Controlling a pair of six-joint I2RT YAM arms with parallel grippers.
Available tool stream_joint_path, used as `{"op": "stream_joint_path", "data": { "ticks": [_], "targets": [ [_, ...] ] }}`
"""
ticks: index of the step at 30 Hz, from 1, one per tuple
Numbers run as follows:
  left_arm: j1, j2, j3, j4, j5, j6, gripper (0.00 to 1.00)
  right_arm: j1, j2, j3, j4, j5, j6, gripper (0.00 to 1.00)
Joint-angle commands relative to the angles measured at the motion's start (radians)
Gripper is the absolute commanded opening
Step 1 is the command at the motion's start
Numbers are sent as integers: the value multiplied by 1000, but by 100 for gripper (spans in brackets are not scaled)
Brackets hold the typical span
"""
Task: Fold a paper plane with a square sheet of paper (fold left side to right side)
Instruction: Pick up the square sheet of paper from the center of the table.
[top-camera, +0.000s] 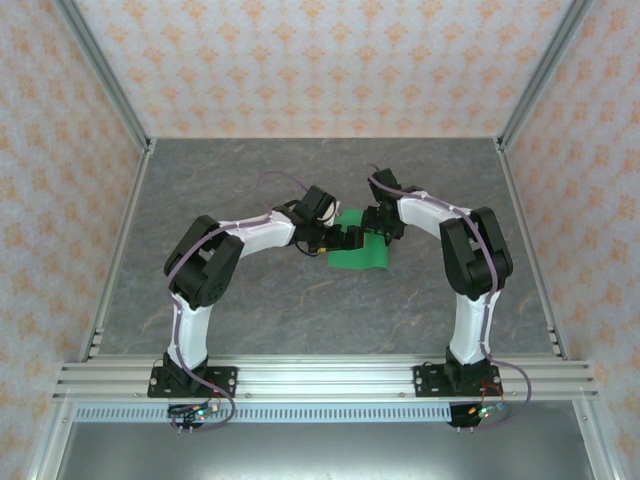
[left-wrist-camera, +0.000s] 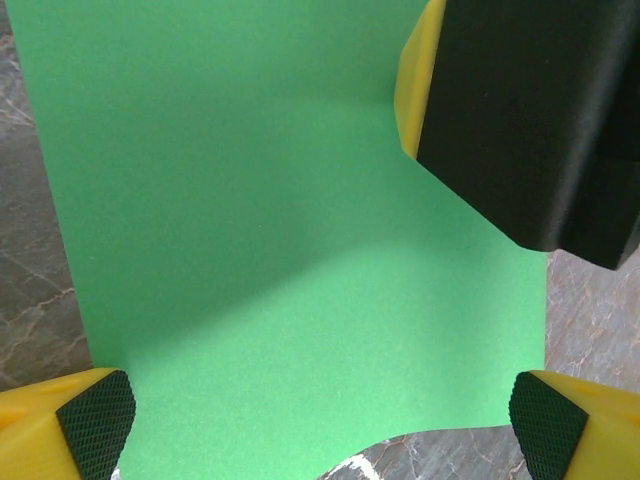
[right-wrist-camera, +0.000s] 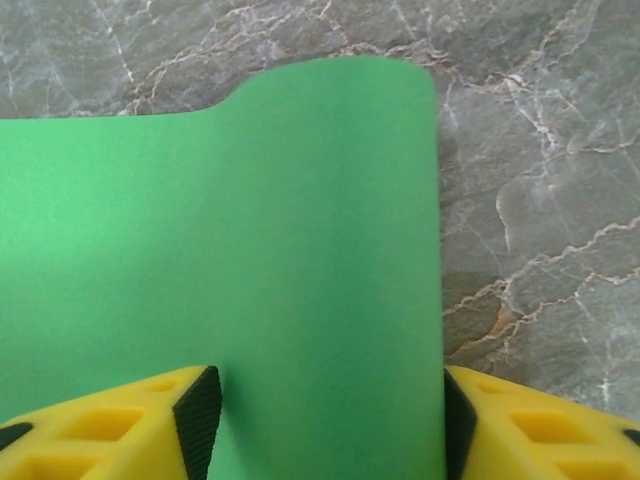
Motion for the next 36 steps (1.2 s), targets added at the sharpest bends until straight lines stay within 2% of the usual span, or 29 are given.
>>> {"op": "stream_joint_path", "data": {
  "ticks": [1,5,8,15,21,29,32,36],
  "targets": [
    [22,-78,-40,4,-12,-15,100,38,-26,-22,-36,-127,7,53],
    [87,-173,-112,62,11,-49,100,38,-55,-35,3,-188,18,42],
    [156,-244,-178,103,38,-69,100,27,-82,-52,44,-245,37,38],
    [290,-391,-311,143,109,-74,100,-19,-178,-123,194,-424,84,36],
    [401,-514,-415,272,210,-151,100,-77,-304,-211,394,-609,151,34],
    [416,-669,-397,380,365,-183,100,-100,-511,-196,455,-785,103,33],
    [415,-682,-363,439,441,-219,100,-100,-569,-175,517,-879,145,32],
    [414,-700,-324,510,500,-259,100,-77,-632,-128,533,-945,157,32]
  ]
}}
